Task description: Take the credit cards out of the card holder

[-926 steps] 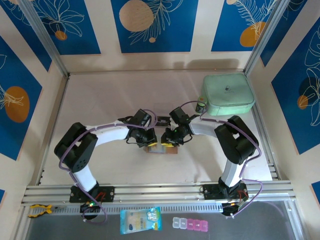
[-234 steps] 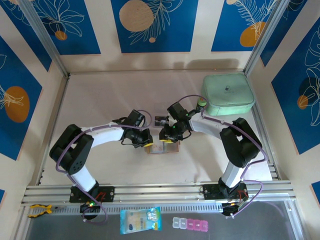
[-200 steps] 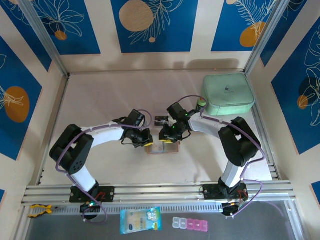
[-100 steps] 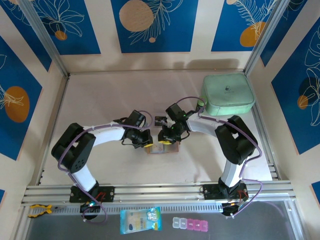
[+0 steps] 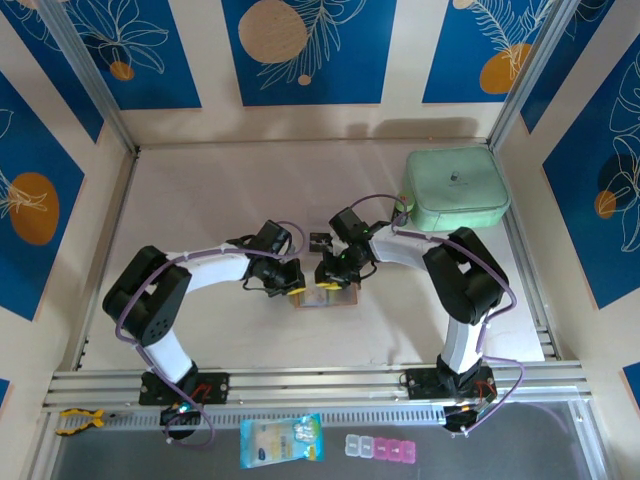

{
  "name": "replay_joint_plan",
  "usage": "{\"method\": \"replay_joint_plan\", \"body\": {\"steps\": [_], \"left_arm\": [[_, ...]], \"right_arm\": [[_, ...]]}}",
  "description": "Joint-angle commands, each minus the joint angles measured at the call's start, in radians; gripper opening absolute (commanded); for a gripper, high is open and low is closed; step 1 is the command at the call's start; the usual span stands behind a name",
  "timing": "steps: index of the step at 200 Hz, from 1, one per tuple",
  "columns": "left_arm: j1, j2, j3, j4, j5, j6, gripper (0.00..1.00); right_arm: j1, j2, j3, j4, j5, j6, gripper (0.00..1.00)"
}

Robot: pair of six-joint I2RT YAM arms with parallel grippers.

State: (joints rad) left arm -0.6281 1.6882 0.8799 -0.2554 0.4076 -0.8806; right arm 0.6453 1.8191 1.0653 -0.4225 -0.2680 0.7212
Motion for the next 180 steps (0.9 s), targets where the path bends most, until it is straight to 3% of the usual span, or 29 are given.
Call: {"method": "replay_joint_plan", "body": {"steps": [1,92,180], "left_arm": [[0.007,0.016,-0.006,-0.047,-0.020,0.020,0.09],[0.008,0.019,-0.009,-0.044,-0.018,0.019,0.09],[0.008,0.021,-0.011,-0.048,-0.020,0.023,0.09]], "right_arm": [[0.015,0.020,0.022,-0.002,-0.035,-0.021,0.26],[0.022,0.029,0.023,0.006,-0.048,-0.028,0.19],[0.022,0.005,0.034,-0.082,0.060,-0.038,0.24]]}}
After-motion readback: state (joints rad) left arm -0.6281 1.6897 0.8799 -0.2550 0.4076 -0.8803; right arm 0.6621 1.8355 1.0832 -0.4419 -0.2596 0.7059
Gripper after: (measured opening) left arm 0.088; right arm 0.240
